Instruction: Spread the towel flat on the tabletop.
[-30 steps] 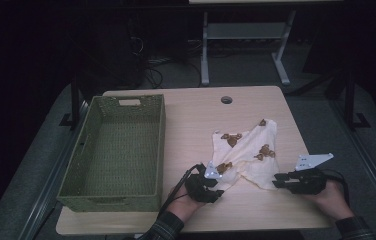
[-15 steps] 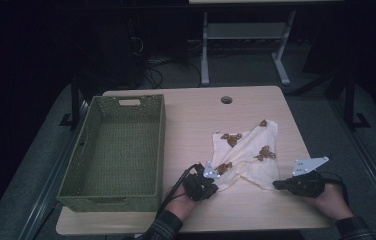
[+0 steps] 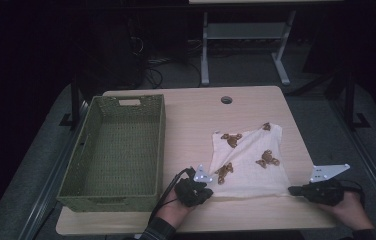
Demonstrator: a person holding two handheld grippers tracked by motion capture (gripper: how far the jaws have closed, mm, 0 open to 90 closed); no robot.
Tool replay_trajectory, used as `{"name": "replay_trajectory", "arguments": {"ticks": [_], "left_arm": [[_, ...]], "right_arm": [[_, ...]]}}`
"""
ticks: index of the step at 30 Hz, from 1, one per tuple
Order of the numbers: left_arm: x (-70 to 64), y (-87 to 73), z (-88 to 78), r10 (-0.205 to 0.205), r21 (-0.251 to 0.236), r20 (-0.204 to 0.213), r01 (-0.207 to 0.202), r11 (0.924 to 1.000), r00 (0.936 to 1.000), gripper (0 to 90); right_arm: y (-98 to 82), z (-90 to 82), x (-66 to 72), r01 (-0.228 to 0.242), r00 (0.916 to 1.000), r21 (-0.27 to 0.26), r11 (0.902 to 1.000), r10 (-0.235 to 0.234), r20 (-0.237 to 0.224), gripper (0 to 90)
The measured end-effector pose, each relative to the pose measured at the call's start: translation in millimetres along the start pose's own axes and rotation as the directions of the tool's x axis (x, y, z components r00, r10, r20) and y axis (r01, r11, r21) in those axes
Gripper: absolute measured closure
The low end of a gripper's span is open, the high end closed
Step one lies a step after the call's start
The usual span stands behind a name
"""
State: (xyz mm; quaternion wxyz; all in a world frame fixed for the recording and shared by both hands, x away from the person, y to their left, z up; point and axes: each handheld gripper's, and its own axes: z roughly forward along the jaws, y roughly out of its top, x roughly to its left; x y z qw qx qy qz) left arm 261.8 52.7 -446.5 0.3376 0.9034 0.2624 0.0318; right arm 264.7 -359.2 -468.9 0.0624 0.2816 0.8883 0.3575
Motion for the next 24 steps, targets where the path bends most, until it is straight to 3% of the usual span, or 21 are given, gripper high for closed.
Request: {"name": "replay_trajectory", "arguments": {"ticks": [4,6,9,16,17,20,24], "left_arm": [[-5.3,-2.2,0.7,-0.005,-0.002,0.034,0.005,1.0000,0.9994,85.2],[-4.9,0.7,1.0,-0.025,-0.042,0.036,0.026,0.9988,0.9991,75.4],[0.1,7.7,-1.0,-0.045,-0.078,0.028,0.047,0.9958,0.9986,71.1],[21.7,34.9,7.1,-0.060,-0.107,-0.043,0.055,0.9928,0.9973,70.5],[24.8,39.0,8.9,-0.060,-0.108,-0.058,0.053,0.9927,0.9965,69.0],[35.7,51.3,15.2,-0.062,-0.113,-0.091,0.051,0.9922,0.9939,68.2],[52.7,66.5,26.8,-0.055,-0.114,-0.141,0.039,0.9927,0.9884,67.0]], "right_arm": [[-6.8,-6.0,1.7,-0.014,0.9999,-0.001,0.9999,0.014,-0.004,88.8],[-5.4,-5.5,2.5,-0.004,1.0000,0.000,1.0000,0.004,0.000,84.1],[0.4,-4.0,0.9,-0.007,1.0000,-0.012,0.9999,0.007,0.001,79.2],[24.7,8.8,-4.4,0.009,0.9999,-0.045,0.9990,-0.008,0.010,71.9],[27.9,11.2,-4.0,-0.005,1.0000,-0.044,0.9990,0.005,0.009,71.7],[35.6,18.9,-6.9,0.019,0.9998,-0.048,0.9987,-0.019,0.008,69.9],[42.2,26.3,-9.9,0.017,0.9999,-0.046,0.9988,-0.017,0.002,68.8]]}}
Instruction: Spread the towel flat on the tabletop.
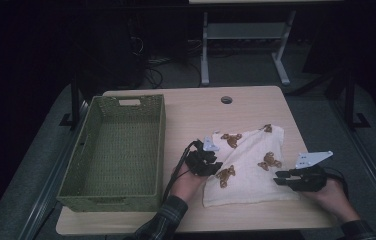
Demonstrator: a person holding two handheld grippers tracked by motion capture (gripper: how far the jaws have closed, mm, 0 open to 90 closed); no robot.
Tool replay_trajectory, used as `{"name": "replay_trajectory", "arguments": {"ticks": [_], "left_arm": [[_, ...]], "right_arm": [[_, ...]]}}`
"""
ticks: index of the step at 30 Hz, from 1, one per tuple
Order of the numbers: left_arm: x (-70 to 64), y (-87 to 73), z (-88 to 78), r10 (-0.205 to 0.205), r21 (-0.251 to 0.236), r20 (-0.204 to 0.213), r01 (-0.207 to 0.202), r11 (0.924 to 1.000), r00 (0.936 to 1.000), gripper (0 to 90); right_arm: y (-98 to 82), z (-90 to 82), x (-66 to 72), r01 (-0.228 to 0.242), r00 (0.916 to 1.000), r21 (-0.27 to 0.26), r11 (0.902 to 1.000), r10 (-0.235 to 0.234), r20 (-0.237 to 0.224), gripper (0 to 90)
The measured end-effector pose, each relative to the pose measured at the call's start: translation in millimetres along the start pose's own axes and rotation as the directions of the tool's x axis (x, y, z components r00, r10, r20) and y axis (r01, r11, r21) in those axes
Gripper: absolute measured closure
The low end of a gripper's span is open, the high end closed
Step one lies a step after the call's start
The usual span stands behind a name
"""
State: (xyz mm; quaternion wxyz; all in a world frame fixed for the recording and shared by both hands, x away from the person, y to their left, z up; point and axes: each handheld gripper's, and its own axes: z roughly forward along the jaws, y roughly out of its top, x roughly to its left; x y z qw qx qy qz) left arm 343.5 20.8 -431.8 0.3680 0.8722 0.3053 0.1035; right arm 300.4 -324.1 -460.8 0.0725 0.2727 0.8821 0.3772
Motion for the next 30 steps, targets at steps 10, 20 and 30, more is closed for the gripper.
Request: {"name": "replay_trajectory", "arguments": {"ticks": [10,20,30], "left_arm": [[40.3,32.8,45.3,0.009,0.004,-0.098,-0.009,1.0000,0.9952,64.8],[81.0,44.6,71.6,-0.047,0.018,-0.126,0.050,0.9986,0.9908,62.9],[87.9,38.7,78.8,-0.072,0.033,-0.116,0.076,0.9966,0.9907,86.5]], "right_arm": [[0.9,3.5,-0.9,0.010,1.0000,-0.011,0.9999,-0.010,-0.003,67.6],[0.8,2.7,-1.0,0.002,1.0000,-0.018,0.9998,-0.002,-0.009,66.7],[1.4,1.2,-0.7,0.008,0.9999,-0.023,0.9997,-0.009,-0.006,66.6]]}}
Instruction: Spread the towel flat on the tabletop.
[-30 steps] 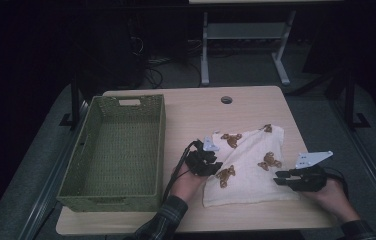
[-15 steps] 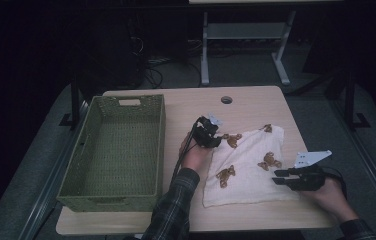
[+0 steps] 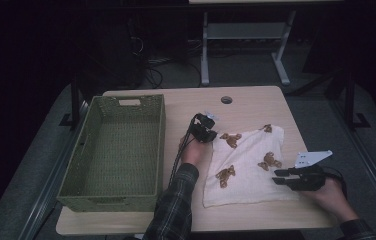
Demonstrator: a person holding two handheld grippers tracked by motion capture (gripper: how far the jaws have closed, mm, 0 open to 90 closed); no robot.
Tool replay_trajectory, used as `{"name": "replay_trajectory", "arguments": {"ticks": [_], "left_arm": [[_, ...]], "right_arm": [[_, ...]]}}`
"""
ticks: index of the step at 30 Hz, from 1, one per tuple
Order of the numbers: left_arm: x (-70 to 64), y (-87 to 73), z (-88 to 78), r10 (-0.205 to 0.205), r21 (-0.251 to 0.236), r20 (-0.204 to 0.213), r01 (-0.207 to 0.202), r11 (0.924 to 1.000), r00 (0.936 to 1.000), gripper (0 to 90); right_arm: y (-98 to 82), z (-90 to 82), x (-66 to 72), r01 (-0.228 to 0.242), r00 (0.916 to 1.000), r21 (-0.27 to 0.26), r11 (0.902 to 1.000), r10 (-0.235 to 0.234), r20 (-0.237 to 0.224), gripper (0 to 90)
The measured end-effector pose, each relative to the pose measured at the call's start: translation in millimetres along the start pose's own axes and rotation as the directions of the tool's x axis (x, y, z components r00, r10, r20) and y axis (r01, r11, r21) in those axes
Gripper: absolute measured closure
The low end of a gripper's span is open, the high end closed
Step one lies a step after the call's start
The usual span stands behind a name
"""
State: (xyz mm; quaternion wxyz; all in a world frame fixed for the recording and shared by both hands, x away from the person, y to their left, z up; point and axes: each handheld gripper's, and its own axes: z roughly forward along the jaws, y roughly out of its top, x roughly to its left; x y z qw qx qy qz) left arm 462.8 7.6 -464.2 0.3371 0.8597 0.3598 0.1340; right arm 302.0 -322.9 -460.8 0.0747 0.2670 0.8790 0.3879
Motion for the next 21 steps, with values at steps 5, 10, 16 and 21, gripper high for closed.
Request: {"name": "replay_trajectory", "arguments": {"ticks": [5,10,16,21], "left_arm": [[12.2,0.1,-5.5,-0.044,-0.024,-0.064,0.042,0.9988,0.9970,86.7],[26.3,8.4,-11.8,-0.058,-0.031,-0.130,0.055,0.9980,0.9898,86.7],[36.0,9.2,-12.8,-0.067,-0.019,-0.148,0.065,0.9977,0.9868,78.5],[36.8,7.2,-12.6,-0.081,-0.030,-0.125,0.078,0.9965,0.9889,66.2]], "right_arm": [[0.1,0.1,0.0,0.003,1.0000,-0.001,1.0000,-0.003,0.000,66.6],[0.3,0.0,0.0,0.005,1.0000,0.001,1.0000,-0.005,0.000,66.6],[0.5,-1.3,-2.4,-0.002,1.0000,-0.005,1.0000,0.002,-0.004,63.7],[6.4,-1.6,-9.3,-0.023,0.9997,-0.011,0.9997,0.023,0.002,58.8]]}}
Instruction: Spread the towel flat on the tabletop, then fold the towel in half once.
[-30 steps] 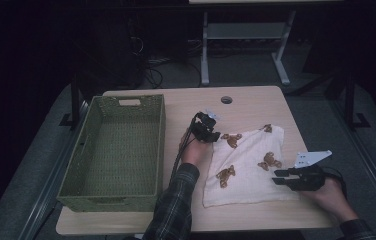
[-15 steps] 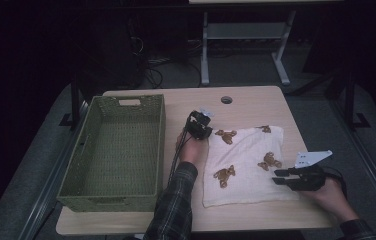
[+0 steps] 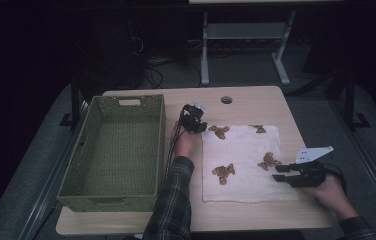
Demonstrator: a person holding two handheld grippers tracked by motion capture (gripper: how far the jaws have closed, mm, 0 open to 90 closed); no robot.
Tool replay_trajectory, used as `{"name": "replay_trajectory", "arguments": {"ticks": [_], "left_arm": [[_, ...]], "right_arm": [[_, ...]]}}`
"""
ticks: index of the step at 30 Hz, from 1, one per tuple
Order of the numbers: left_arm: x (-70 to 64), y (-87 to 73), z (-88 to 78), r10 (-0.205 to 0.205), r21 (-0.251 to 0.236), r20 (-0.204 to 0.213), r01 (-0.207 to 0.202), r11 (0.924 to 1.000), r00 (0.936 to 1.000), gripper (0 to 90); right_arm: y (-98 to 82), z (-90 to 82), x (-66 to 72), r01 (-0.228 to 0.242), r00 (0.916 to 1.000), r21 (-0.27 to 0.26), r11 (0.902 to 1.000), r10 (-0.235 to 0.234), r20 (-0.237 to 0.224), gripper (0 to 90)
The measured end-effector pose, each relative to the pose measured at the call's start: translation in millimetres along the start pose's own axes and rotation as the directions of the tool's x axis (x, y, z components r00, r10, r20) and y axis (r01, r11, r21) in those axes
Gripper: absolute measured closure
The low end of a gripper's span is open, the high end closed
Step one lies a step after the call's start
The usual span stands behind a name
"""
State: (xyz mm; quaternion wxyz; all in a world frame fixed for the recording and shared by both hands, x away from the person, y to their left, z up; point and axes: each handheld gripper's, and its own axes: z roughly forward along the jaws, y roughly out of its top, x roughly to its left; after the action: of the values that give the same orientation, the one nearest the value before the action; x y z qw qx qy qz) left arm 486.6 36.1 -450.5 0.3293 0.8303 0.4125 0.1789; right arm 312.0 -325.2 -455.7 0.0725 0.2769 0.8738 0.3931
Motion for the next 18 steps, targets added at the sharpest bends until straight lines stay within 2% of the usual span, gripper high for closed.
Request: {"name": "replay_trajectory", "arguments": {"ticks": [5,8,13,18], "left_arm": [[1.7,-0.5,0.0,0.002,0.000,0.013,-0.002,1.0000,0.9999,60.7],[3.0,-1.3,0.4,-0.006,-0.006,0.021,0.006,1.0000,0.9998,59.4],[3.6,-2.3,1.4,-0.012,-0.008,0.034,0.013,0.9999,0.9993,58.1],[4.6,-2.0,-0.1,-0.010,-0.013,0.036,0.011,0.9999,0.9993,58.0]], "right_arm": [[16.0,3.2,-8.7,0.007,0.9996,-0.012,0.9999,-0.007,0.027,56.7],[23.9,5.8,-18.2,-0.005,0.9994,-0.030,0.9995,0.006,0.035,56.5],[34.3,11.5,-39.3,-0.013,0.9984,-0.042,0.9990,0.015,0.055,56.7],[44.4,18.7,-68.1,-0.025,0.9965,-0.061,0.9978,0.029,0.078,57.6]]}}
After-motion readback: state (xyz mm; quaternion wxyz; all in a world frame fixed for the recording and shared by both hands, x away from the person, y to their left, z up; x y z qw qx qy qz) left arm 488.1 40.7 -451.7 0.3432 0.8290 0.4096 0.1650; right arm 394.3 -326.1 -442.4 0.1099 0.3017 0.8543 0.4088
